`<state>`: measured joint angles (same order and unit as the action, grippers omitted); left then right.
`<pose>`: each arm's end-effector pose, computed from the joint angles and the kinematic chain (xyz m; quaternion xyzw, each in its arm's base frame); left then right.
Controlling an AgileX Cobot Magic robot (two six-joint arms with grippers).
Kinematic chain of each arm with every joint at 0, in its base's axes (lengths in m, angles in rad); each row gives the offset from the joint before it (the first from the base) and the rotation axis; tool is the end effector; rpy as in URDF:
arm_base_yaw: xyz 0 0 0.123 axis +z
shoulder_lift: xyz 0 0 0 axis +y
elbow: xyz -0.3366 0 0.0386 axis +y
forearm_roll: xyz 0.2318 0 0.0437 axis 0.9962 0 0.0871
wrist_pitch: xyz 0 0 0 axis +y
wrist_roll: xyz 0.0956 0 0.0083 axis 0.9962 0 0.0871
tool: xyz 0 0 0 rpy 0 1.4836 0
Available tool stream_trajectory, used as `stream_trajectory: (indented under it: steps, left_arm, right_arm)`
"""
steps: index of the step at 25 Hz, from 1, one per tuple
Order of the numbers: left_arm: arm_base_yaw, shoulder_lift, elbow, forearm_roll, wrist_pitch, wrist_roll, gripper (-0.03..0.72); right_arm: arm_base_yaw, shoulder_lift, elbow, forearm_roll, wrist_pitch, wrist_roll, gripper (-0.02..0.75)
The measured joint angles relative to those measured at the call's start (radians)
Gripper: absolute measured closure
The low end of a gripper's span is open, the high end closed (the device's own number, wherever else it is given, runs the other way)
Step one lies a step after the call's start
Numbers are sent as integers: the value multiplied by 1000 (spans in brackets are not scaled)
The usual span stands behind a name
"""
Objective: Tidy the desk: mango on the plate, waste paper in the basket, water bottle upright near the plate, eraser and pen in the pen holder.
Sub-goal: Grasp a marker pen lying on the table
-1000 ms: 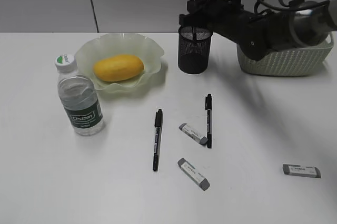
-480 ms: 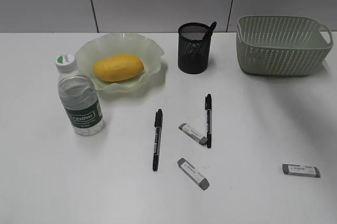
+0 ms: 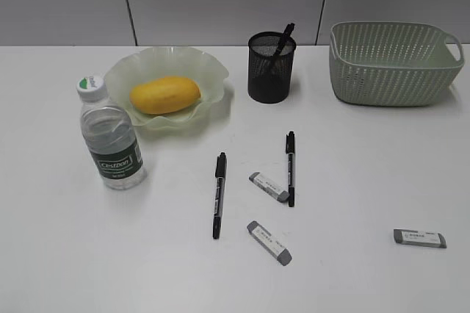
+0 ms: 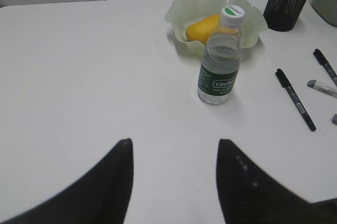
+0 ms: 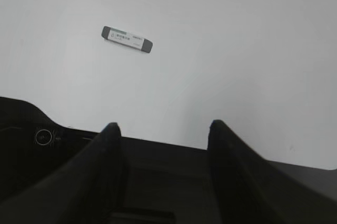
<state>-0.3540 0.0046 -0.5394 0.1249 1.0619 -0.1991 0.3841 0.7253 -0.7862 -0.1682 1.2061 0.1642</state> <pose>-0.0647 0.0350 0.2785 0.0617 0.8405 -0.0861 0.5314 0.0513 0.0045 0.3505 -0.1148 0.9571 -0.0120 0.2659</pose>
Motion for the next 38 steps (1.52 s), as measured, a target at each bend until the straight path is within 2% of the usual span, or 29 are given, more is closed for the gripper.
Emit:
stream_trajectory:
  steps: [5,8,13,17,19,21,25,27,29,34,38]
  left_arm:
    - [0,21,0,-1,-3,13,307]
    - [0,112,-24,1,-25,27,307]
    - [0,441,-167,30,-124,33,307]
    - [-13,777,-319,-44,-213,71,307]
    - [-57,945,-419,-84,-251,105,307]
    - [-149,1086,-523,-94,-266,114,307]
    - [-364,1345,-722,-23,-270,55,306]
    - [-427,1490,-790,10,-269,17,305]
    - [-448,1623,-837,11,-269,0,291]
    - [-448,1937,-951,17,-234,-41,206]
    - [-448,2101,-1028,71,-198,-118,185]
  right_arm:
    - [0,-401,147,33,6,-28,318]
    - [0,-552,198,61,-20,-59,322]
    - [0,-669,252,74,-101,-73,332]
    - [0,-671,275,83,-152,-86,337]
    - [0,-671,276,83,-159,-89,337]
    - [0,-671,276,84,-161,-91,339]
    - [0,-671,276,84,-162,-91,342]
    - [0,-671,276,84,-162,-91,350]
    - [0,-671,276,84,-162,-92,360]
    - [0,-671,276,84,-162,-92,382]
    - [0,-671,276,84,-162,-92,387]
